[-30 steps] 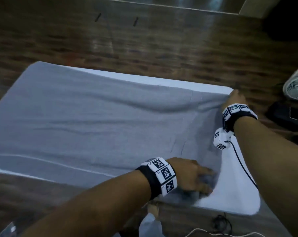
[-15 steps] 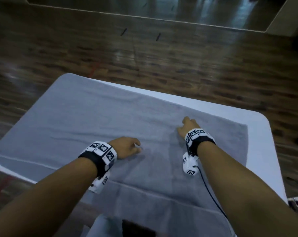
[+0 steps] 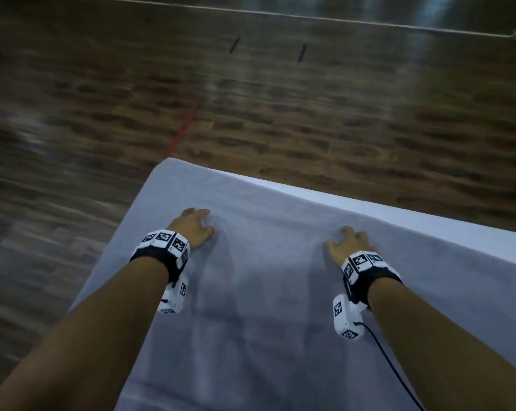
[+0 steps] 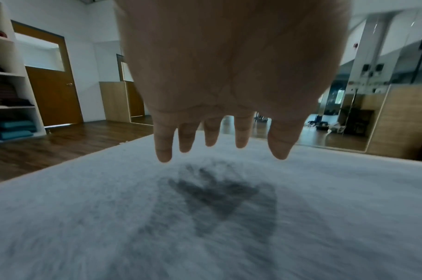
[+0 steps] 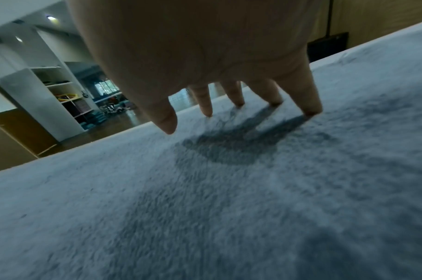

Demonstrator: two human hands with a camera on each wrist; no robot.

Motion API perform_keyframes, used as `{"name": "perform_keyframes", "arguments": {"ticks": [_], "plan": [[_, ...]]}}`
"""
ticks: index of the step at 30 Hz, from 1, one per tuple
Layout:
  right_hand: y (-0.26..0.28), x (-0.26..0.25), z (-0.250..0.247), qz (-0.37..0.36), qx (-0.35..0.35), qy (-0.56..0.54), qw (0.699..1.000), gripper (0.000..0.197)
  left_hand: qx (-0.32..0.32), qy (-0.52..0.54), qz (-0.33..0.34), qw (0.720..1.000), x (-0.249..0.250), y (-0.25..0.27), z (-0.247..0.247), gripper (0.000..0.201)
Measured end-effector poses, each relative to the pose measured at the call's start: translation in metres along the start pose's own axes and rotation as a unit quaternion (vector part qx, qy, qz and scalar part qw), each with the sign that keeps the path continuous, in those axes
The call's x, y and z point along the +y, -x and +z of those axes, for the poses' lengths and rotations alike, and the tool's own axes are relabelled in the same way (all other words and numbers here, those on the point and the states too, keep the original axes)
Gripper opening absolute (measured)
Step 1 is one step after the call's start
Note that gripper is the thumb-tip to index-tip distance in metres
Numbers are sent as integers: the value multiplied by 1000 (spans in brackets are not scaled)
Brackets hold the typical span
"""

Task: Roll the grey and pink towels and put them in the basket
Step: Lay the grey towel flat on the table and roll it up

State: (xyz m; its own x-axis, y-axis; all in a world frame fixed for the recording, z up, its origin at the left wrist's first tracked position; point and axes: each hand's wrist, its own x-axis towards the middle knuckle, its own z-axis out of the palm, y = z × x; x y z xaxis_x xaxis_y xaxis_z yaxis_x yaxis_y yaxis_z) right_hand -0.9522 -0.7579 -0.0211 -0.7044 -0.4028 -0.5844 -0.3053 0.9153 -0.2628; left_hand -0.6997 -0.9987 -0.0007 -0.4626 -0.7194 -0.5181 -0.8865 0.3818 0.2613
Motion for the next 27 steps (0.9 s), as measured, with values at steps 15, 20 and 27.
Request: {"name": "perform_keyframes", "arguments": {"ticks": [15,20,27], "plan": [[-118,-41,-13,-40,29,105,993,78,-6,-63,-100,993,-36,-109,-21,78],[-66,6,-20,-124,150,-99,976,45,17,-67,-117,991,1,-77,-20,59],[-30,166,-51,-20,252,-43,967,48,46,-122,145,981,158,-17,63,59]]}}
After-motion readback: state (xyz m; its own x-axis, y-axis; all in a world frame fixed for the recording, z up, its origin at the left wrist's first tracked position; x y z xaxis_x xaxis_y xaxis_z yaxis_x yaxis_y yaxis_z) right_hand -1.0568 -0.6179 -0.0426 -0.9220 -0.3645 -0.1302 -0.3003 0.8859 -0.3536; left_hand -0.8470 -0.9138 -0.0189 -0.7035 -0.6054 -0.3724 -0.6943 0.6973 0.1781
